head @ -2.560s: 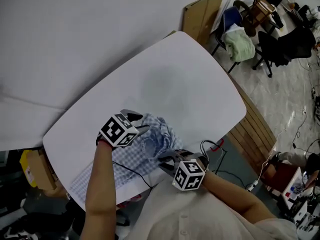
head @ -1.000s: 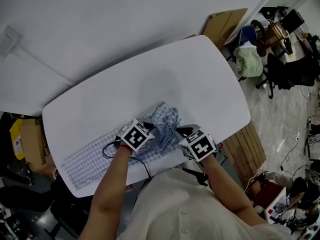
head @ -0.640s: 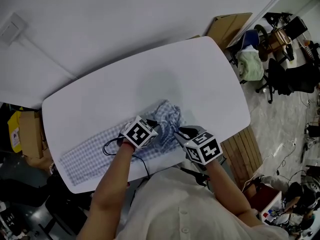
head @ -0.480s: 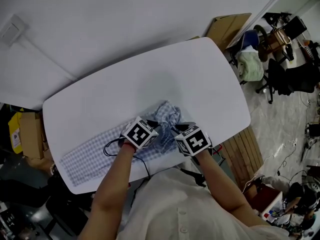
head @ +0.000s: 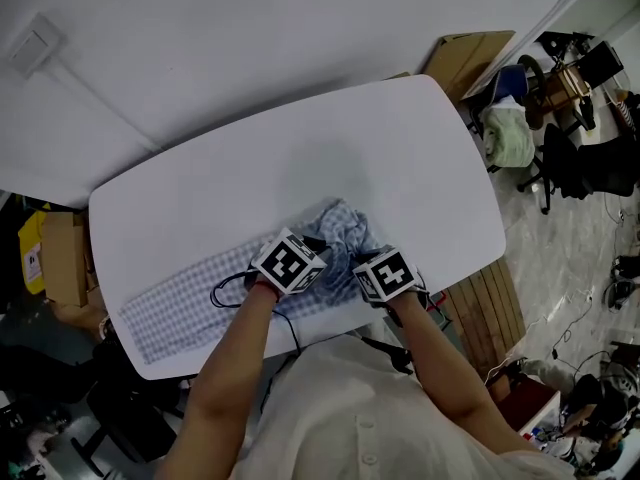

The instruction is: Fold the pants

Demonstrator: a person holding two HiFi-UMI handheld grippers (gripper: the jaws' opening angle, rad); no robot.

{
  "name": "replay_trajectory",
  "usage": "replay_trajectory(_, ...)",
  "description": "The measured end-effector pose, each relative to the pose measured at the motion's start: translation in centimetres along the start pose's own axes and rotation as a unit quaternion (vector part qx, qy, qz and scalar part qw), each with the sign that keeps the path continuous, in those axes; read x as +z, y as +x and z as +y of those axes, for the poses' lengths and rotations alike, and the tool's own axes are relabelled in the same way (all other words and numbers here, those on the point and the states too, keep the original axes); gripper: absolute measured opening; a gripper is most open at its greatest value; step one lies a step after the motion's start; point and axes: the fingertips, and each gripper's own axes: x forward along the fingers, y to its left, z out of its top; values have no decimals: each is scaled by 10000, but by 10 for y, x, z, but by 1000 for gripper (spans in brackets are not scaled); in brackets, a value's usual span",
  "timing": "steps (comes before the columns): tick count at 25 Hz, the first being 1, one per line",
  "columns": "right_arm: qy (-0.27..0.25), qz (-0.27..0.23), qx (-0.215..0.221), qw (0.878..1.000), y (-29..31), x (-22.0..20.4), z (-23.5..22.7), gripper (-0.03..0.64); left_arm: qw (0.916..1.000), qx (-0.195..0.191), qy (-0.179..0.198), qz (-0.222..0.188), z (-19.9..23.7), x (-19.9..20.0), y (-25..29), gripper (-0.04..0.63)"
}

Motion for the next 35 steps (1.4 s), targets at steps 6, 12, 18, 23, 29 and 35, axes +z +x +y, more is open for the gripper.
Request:
replay_trajectory(6,497,-1158,609,9902,-50,33,17,29,9963,-201,-502,-667,-4,21,-20,38)
replay_trajectory(12,515,-2165,780,9718,-54,64,20,29,9855,-273,-1179,-1186,0,29,-29,40)
replay_trajectory(18,391,-2257,1066,9676,-37,59,25,29,9826,-464,-1250,-1294,-3,20,-22,40)
replay_trajectory(23,199,-2404,1527,9584,-41,62,29,30,9704,-982,-1499,-1618,-7,23,-28,40)
replay_trajectory(29,222,-2522,2021,9461,-42,64,32,31,9622,-1357,-1595,-1740,-9,21,-34,59)
replay_trajectory(35,508,-2490,2391,9371,-38,59,33,30,9624,-1681,-1404,-1609,-21,21,-33,163)
